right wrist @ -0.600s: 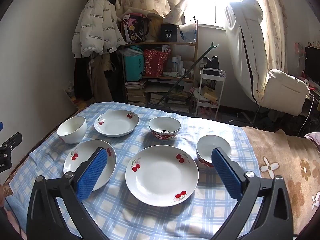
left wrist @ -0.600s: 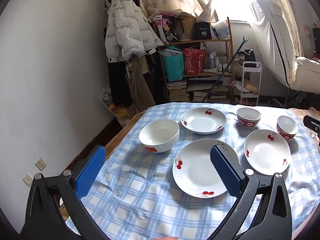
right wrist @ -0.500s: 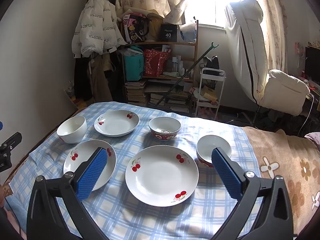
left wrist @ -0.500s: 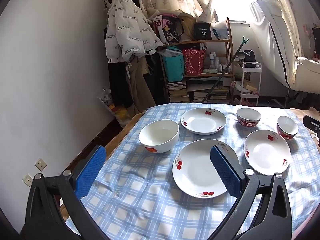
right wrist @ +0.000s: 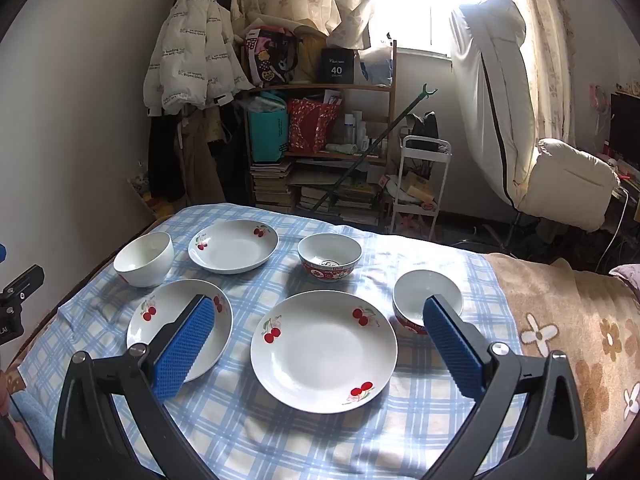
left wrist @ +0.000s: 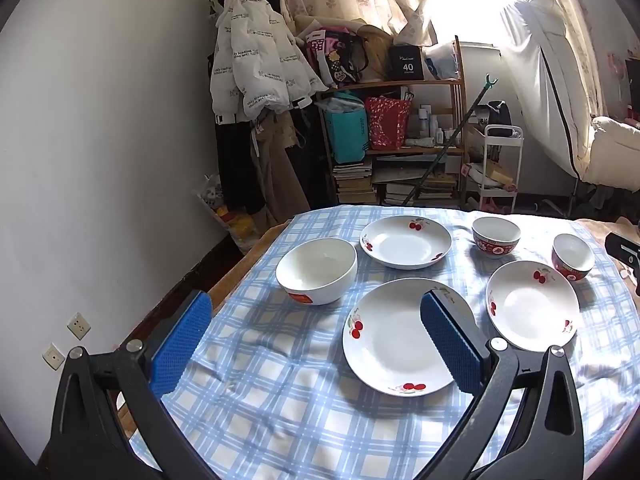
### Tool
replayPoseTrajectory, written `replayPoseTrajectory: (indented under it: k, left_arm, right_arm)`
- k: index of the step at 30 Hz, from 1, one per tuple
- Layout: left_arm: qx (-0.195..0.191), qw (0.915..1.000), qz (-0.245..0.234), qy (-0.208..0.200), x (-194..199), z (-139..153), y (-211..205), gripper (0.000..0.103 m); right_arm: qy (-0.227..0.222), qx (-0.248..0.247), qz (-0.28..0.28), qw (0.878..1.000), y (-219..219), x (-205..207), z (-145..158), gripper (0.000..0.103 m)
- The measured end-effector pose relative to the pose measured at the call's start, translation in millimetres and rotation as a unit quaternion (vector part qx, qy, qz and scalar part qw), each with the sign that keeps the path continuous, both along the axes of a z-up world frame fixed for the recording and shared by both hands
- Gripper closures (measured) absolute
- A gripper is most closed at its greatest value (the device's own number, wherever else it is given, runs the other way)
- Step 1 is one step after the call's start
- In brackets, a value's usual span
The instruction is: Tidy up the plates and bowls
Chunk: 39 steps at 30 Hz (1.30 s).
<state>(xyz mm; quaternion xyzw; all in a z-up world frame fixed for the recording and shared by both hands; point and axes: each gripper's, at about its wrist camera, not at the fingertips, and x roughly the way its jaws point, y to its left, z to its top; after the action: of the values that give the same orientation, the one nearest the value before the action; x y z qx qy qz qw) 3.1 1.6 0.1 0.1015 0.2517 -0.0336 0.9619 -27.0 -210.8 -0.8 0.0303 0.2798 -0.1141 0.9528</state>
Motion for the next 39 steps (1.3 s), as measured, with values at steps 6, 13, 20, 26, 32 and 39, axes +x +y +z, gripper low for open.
replayPoseTrajectory:
  k: [6, 13, 20, 26, 32, 39]
  left_arm:
    - [-0.001, 1.0000, -0.001, 0.002, -1.8, 1.5, -3.7, 0.001]
    - [0.001, 1.0000, 0.000, 0.000, -3.3, 1.8, -5.4, 0.001]
    - [0.002, 1.0000, 0.000, 0.000, -3.7, 2.0, -5.9, 0.001]
    - [0.002, 1.0000, 0.000, -0.001, -3.9, 2.2, -6.4, 0.001]
    - [0.002, 1.0000, -0.001, -0.001, -4.7, 2.2, -6.8, 0.001]
    - [0.004, 1.0000, -0.002, -0.002, -5.6, 2.6, -7.7, 0.001]
  right_arm:
    - [0.000, 0.000, 0.001, 1.000, 0.2, 0.0, 0.0, 0.000]
    - [0.000, 0.001, 0.000, 1.000, 0.4, 0.1, 0.2, 0.000]
    - [-0.001, 0.001, 0.000, 1.000, 0.2, 0.1, 0.6, 0.000]
    - [-0.001, 0.001, 0.000, 1.000, 0.0, 0.0, 0.6, 0.000]
    - [-0.001, 0.001, 0.000, 1.000, -0.2, -0.4, 0.5, 0.000]
    - [-0.002, 0.002, 0.000, 1.000, -0.4, -1.0, 1.2, 0.000]
